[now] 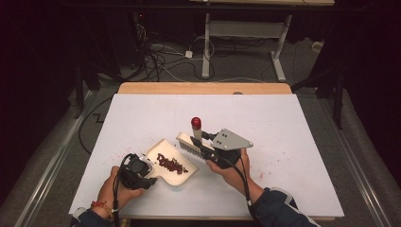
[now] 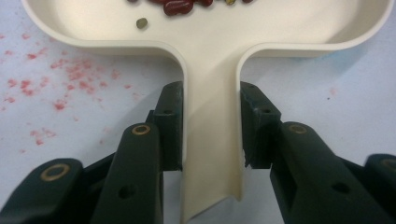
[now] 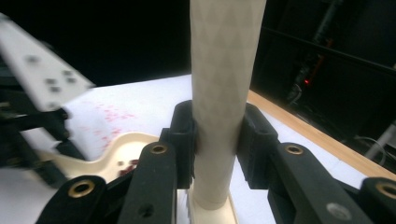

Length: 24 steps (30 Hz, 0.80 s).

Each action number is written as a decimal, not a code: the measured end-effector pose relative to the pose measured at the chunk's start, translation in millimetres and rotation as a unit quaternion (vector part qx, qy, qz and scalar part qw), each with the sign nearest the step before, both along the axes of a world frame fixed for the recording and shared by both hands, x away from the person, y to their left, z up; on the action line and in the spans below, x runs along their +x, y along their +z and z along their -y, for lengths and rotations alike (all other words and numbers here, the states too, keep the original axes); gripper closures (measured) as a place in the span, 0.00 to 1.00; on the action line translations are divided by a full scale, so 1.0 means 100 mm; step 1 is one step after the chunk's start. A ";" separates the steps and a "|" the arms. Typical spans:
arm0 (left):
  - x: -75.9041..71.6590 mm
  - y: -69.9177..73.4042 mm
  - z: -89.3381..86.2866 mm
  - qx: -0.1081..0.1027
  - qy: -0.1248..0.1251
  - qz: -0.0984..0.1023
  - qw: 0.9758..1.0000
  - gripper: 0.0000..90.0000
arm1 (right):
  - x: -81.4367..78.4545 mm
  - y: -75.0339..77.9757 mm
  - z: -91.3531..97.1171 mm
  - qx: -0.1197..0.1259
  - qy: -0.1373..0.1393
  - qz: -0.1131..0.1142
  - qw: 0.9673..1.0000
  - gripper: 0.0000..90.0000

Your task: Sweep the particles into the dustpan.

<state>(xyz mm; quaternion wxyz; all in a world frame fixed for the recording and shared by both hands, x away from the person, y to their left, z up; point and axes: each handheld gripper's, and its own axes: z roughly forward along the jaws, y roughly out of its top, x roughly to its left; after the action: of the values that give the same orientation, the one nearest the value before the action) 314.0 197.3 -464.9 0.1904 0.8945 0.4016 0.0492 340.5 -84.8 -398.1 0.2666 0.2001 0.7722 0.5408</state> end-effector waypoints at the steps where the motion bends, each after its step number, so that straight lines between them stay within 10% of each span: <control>1: 0.00 0.00 0.00 0.000 0.001 -0.001 1.000 0.71 | 0.05 -0.01 -0.02 0.000 -0.005 0.000 1.000 0.79; 10: 0.06 0.03 -0.09 0.003 0.004 -0.006 1.000 0.71 | 0.36 -0.17 -0.31 -0.014 -0.021 -0.005 1.000 0.79; 24: 0.13 0.02 -0.11 0.004 0.012 -0.004 1.000 0.71 | 0.09 -0.14 -0.35 -0.006 0.045 -0.033 0.998 0.79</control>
<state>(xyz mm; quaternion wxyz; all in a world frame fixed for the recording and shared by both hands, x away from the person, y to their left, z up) 327.3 208.6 -463.2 0.1845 0.8905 0.4129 0.0491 349.6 -49.9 -411.6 0.2174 0.1813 0.7921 0.5408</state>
